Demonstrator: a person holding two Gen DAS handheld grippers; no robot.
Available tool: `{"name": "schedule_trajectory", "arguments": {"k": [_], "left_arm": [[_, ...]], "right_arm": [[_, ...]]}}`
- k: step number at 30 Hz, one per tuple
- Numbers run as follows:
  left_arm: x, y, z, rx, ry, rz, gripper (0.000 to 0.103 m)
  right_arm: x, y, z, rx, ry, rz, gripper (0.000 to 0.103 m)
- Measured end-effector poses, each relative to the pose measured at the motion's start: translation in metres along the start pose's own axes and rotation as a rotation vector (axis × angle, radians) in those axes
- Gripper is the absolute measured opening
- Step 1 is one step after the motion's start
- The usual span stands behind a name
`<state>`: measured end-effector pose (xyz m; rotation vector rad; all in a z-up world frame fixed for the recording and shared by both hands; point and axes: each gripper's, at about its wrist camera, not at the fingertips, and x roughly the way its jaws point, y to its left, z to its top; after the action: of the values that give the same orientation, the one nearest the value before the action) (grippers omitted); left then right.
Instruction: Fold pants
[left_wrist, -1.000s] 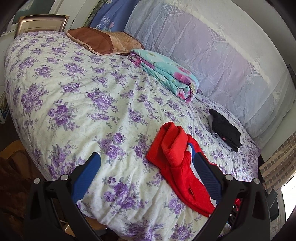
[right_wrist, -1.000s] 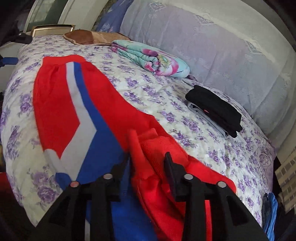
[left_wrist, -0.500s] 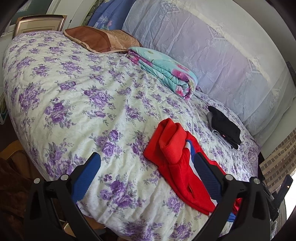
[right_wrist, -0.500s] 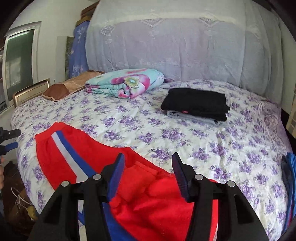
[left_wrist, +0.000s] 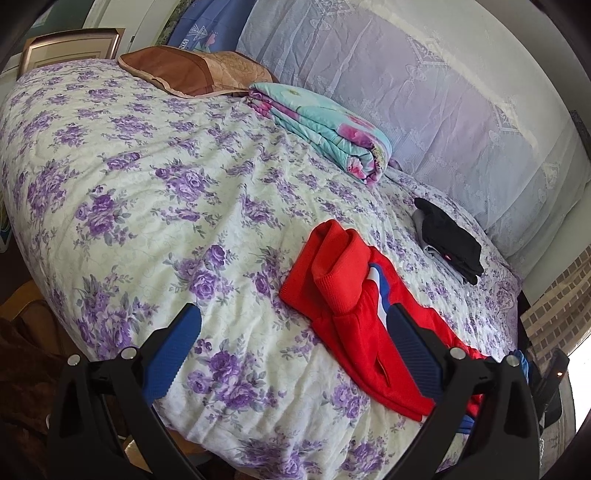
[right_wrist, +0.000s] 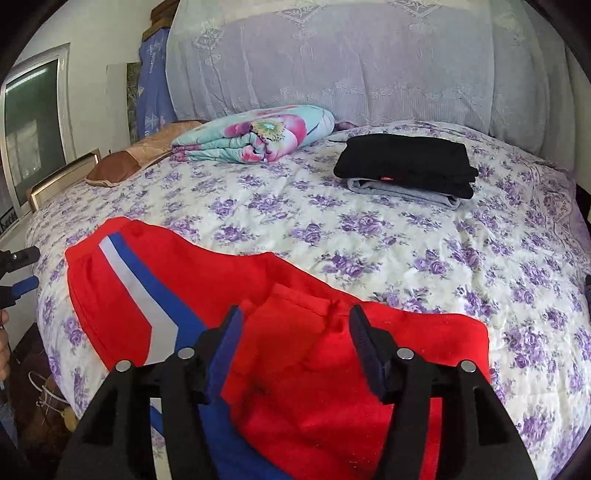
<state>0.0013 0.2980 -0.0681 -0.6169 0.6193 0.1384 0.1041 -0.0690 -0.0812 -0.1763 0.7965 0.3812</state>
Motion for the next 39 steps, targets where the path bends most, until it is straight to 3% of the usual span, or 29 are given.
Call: {"name": "schedule_trajectory", "arguments": {"k": [1,5,7,8,10,13,19,24,28,34,36,37,39], "left_arm": [[0.002,-0.001,0.000,0.002,0.005,0.000,0.098],[0.008,-0.006,-0.004,0.021,0.023,0.001,0.098],[0.012,-0.009,-0.007,0.025,0.033,-0.006,0.098],[0.015,-0.010,-0.008,0.029,0.043,-0.013,0.098],[0.020,-0.013,-0.011,0.034,0.061,-0.020,0.098],[0.028,-0.018,-0.017,0.035,0.092,-0.044,0.098],[0.043,-0.022,-0.022,0.036,0.110,-0.050,0.098],[0.051,-0.012,-0.015,-0.038,0.122,-0.111,0.098],[0.054,0.003,-0.005,-0.177,0.148,-0.210,0.098],[0.058,0.006,-0.002,-0.261,0.165,-0.271,0.097],[0.059,0.002,0.000,-0.282,0.172,-0.304,0.093],[0.060,-0.002,0.000,-0.285,0.182,-0.322,0.085],[0.065,-0.009,0.000,-0.280,0.192,-0.304,0.082]], "right_arm": [[0.014,0.000,-0.006,-0.011,0.052,0.021,0.071],[-0.012,-0.008,-0.006,0.067,-0.083,0.067,0.071],[-0.027,-0.006,-0.006,0.051,-0.158,0.024,0.071],[-0.023,-0.004,-0.007,0.032,-0.134,0.014,0.071],[0.006,-0.001,-0.011,-0.004,0.034,0.037,0.077],[-0.001,0.004,-0.016,-0.026,-0.018,0.025,0.080],[-0.039,-0.021,-0.023,0.058,-0.138,0.077,0.088],[-0.065,-0.065,-0.036,0.185,-0.190,0.090,0.090],[-0.078,-0.097,-0.045,0.311,-0.205,0.134,0.091],[-0.086,-0.118,-0.050,0.396,-0.232,0.195,0.092],[-0.085,-0.120,-0.050,0.397,-0.236,0.208,0.092],[-0.086,-0.120,-0.051,0.398,-0.237,0.214,0.092],[-0.087,-0.120,-0.053,0.398,-0.241,0.228,0.092]]}}
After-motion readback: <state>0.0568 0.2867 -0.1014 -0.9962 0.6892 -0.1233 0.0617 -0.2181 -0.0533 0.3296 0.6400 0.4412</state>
